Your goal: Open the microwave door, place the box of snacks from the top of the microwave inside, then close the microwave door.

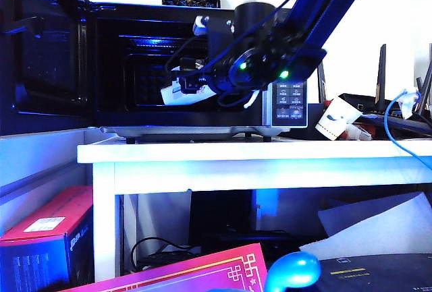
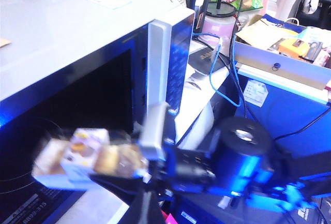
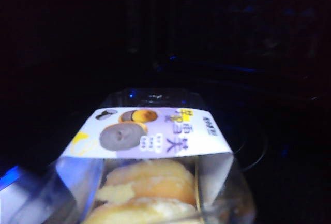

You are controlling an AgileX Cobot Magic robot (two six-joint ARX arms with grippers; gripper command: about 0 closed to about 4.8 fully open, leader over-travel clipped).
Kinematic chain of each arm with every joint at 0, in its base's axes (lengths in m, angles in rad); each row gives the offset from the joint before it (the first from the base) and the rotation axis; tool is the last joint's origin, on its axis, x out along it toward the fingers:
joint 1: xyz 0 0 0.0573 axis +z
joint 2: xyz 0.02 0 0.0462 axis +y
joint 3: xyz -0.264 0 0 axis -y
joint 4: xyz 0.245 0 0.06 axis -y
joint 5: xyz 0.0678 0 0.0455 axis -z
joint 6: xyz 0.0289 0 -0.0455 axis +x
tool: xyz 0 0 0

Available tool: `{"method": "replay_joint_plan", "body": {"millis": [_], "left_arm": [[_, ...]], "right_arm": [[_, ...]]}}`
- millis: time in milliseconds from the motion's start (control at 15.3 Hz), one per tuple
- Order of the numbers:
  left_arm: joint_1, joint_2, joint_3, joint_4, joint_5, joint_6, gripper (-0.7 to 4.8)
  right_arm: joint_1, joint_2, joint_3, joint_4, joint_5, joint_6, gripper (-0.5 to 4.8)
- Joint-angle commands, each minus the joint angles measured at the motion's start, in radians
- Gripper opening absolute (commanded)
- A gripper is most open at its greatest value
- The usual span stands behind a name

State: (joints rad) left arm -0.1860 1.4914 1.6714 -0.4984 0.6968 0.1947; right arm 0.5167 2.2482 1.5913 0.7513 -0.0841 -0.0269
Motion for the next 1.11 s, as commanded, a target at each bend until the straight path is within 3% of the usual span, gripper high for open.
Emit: {"method": "replay_joint_plan", "body": {"millis": [65,653,914,1110], "left_arm": [[0.000,-0.003,0.002,0.005,0.007,0.007,-0.05],[0.000,-0.003,0.002,0.005,0.042,-0.028,-0.05],[0.000,-0.003,0.002,-0.002,0.042,-0.031,-0.05],[0.000,-0.003,0.002,-0.003,0.042,-0.031,-0.05]], "right_arm": [[0.002,0.064,0.161,-0.047,0.005,0.000,2.96],[0.002,0.404,0.706,-0.209,0.048,0.000,2.96],[-0.006,0.428,0.727,-0.204,0.066,-0.014,2.96],[-0.005,0.428,0.727,-0.185,0.067,-0.078,3.44]]}}
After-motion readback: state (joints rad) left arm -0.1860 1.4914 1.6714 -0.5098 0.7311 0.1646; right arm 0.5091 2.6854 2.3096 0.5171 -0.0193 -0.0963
